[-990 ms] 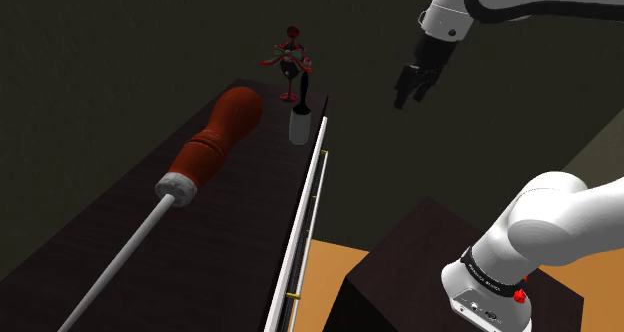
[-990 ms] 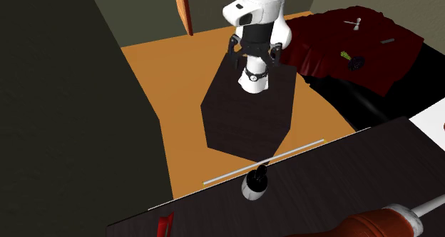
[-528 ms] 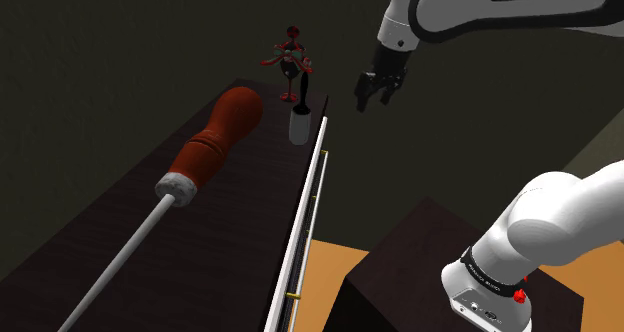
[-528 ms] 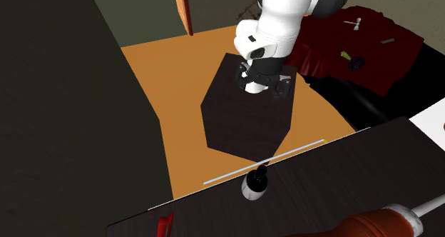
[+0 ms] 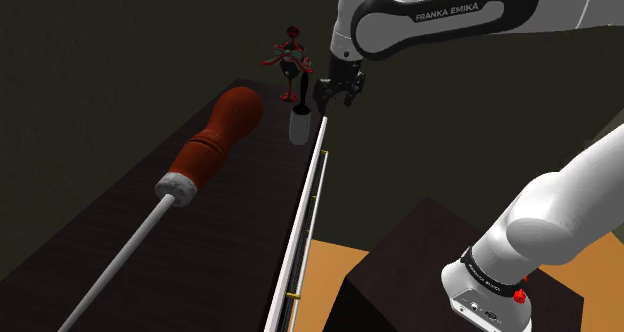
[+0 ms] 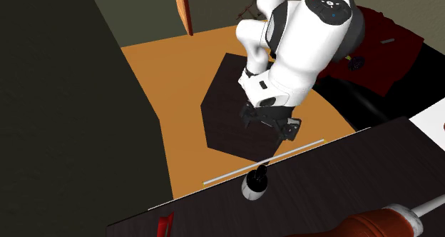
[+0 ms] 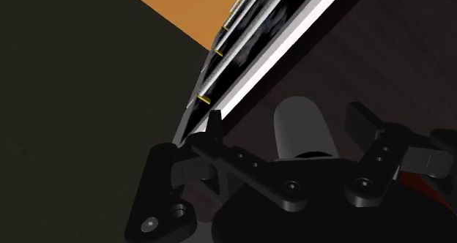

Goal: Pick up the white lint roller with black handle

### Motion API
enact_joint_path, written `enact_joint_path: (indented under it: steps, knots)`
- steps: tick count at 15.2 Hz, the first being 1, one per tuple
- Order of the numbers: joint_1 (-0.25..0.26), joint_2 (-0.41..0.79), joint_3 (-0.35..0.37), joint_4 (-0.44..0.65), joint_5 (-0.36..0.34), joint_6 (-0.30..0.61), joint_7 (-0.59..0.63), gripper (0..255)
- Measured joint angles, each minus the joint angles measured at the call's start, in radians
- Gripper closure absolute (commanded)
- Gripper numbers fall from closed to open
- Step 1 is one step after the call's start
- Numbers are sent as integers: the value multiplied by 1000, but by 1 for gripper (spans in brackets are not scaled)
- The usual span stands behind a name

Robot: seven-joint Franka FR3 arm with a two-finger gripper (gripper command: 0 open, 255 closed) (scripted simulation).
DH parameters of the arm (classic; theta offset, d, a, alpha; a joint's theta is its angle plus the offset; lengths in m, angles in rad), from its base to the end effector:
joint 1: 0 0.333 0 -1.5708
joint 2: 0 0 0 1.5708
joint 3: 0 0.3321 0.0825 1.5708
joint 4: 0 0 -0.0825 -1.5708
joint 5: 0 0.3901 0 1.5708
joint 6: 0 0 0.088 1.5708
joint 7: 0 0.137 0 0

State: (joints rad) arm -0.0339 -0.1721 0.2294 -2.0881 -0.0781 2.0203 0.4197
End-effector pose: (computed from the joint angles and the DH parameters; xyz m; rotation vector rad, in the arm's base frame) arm 0.5125 0.0992 0.4909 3.0450 -0.2979 0.1962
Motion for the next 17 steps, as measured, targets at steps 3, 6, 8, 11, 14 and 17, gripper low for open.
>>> enact_joint_path:
  steps: [3, 6, 8, 11, 14, 17]
  knots:
    - [1, 119, 23, 93, -58, 21, 80, 0]
    - [9, 235, 35, 197, -120, 23, 154, 0]
    - [20, 305, 37, 259, -155, 24, 196, 0]
    - [24, 335, 36, 263, -171, 47, 214, 0]
    - [25, 345, 34, 237, -180, 82, 227, 0]
    - [25, 356, 33, 219, -187, 110, 235, 255]
